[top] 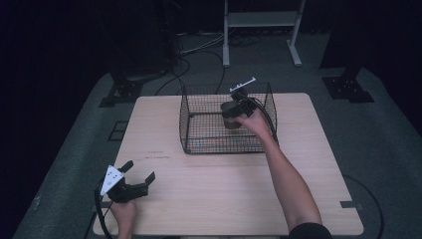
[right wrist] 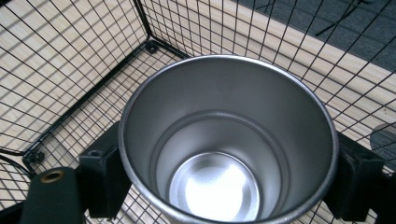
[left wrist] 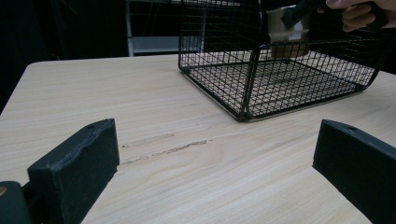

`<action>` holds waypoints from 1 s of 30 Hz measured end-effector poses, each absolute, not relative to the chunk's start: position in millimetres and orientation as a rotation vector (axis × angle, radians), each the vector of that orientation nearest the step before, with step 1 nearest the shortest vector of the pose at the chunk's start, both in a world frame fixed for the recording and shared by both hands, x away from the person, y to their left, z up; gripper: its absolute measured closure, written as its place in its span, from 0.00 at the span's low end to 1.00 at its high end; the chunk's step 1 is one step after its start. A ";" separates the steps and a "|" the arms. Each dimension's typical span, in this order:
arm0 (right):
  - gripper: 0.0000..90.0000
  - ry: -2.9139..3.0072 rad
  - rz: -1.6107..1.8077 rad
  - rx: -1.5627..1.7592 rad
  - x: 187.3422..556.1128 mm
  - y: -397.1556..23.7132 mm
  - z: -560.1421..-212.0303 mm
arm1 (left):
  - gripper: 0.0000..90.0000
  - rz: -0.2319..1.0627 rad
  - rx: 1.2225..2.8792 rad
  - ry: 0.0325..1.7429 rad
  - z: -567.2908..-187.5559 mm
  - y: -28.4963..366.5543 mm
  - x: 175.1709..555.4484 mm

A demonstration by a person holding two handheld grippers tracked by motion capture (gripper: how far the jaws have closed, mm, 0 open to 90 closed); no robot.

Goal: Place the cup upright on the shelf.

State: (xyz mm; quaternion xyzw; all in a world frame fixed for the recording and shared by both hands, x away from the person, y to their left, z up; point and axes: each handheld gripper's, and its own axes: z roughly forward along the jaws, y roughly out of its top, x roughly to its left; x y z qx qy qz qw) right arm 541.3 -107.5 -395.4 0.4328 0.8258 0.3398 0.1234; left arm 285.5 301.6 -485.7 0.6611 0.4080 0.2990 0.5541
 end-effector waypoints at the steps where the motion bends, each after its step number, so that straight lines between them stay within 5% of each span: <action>1: 0.18 2.417 0.981 1.265 541.8 -107.3 -396.5 | 0.00 0.707 1.562 0.963 -485.7 301.6 285.5; 30: 0.15 2.507 0.817 1.255 545.3 -102.7 -411.3 | 0.00 0.707 1.561 0.962 -485.6 301.9 285.2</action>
